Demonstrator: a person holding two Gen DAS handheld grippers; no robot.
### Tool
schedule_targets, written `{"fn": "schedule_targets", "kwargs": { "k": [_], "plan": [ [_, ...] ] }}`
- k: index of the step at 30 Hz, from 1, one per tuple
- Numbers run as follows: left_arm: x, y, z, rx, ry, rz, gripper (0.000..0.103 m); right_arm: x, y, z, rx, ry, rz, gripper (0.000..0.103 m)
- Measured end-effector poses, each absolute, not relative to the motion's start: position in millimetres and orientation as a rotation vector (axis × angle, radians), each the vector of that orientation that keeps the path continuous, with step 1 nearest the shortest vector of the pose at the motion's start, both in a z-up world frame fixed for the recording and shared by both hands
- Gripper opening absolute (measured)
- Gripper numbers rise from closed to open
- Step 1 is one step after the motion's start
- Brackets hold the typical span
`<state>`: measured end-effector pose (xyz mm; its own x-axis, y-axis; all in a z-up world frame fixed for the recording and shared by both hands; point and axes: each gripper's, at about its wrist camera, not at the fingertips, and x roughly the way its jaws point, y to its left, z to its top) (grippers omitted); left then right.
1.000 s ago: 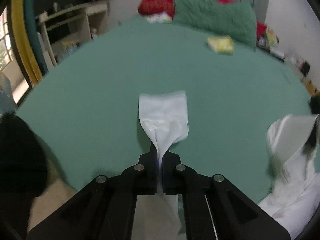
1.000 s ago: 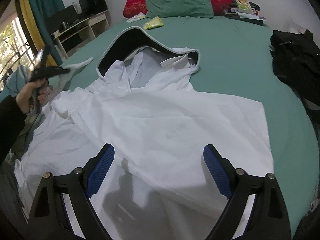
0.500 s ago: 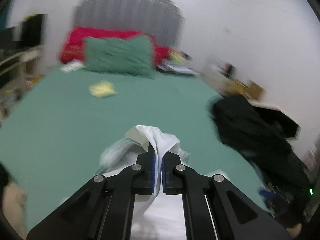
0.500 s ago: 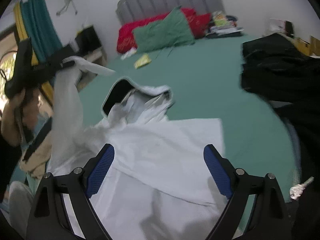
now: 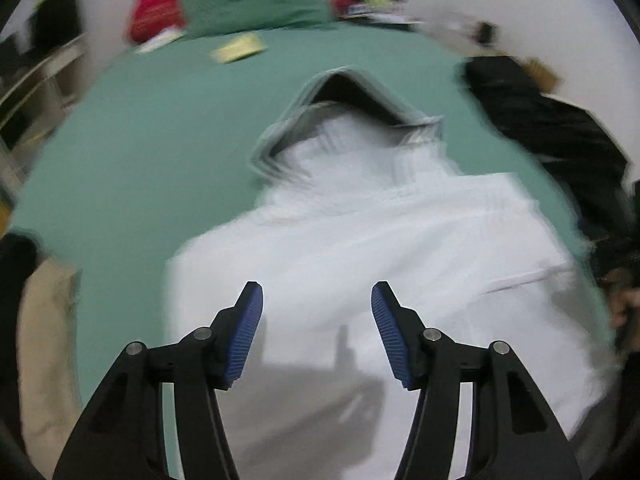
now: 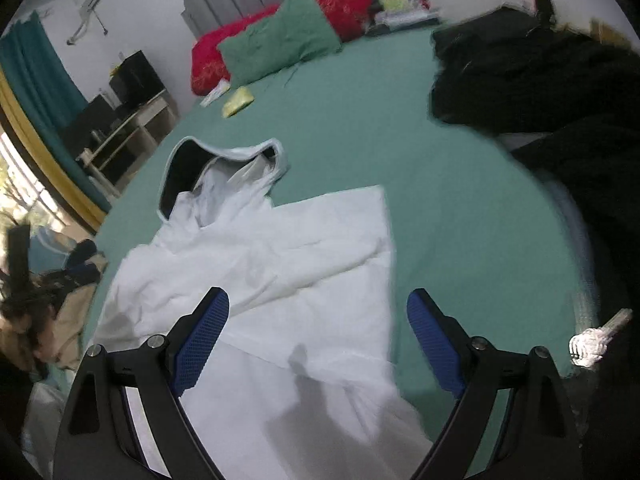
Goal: Fold large clothes
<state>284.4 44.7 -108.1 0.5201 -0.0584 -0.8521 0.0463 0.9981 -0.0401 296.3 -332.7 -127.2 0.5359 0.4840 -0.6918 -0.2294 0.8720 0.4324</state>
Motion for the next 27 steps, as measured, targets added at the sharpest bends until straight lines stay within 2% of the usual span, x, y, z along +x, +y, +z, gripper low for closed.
{"fn": "schedule_targets", "kwargs": {
  "k": [1,3,4,6,7,8,10,12,14,15,16,17,19,24,27],
  "plan": [
    [285,59,-115,-0.014,1.029,-0.030,0.060,304,-331,-132,0.315,0.911,0.449,0.089],
    [286,87,-135,-0.018,1.047,0.025,0.060,320,-323,-141,0.284,0.947,0.414,0.079],
    [288,96,-142,-0.027,1.051,0.032,0.060,328,-317,-142,0.264,0.957,0.412,0.070],
    [297,109,-156,-0.052,1.056,0.041,0.058,348,-298,-142,0.192,0.962,0.432,0.068],
    [303,111,-160,-0.052,1.065,0.047,0.047,358,-290,-145,0.154,0.992,0.412,0.065],
    [306,112,-168,-0.046,1.078,0.049,0.032,367,-285,-149,0.153,1.017,0.403,0.062],
    [311,118,-180,-0.043,1.082,0.047,0.023,379,-278,-152,0.153,1.020,0.419,0.062],
    [313,120,-180,-0.025,1.045,0.041,0.007,385,-269,-153,0.125,1.028,0.417,0.062],
    [312,123,-181,-0.024,1.029,0.051,0.002,390,-261,-159,0.103,1.080,0.406,0.062],
    [312,124,-181,-0.033,1.021,0.055,0.001,390,-258,-161,0.084,1.085,0.407,0.058],
    [309,124,-182,-0.033,1.009,0.067,0.001,387,-254,-166,0.044,1.088,0.412,0.023],
    [307,124,-181,-0.029,0.997,0.087,0.001,386,-253,-169,0.024,1.099,0.410,0.003],
    [303,135,-178,-0.050,0.979,0.110,0.001,377,-261,-164,0.044,1.052,0.393,0.003],
    [302,147,-170,-0.090,0.969,0.143,0.001,328,-288,-102,0.027,0.796,0.386,0.003],
    [302,144,-180,-0.081,1.002,0.154,0.001,297,-306,-96,0.057,0.815,0.400,0.003]
  ]
}}
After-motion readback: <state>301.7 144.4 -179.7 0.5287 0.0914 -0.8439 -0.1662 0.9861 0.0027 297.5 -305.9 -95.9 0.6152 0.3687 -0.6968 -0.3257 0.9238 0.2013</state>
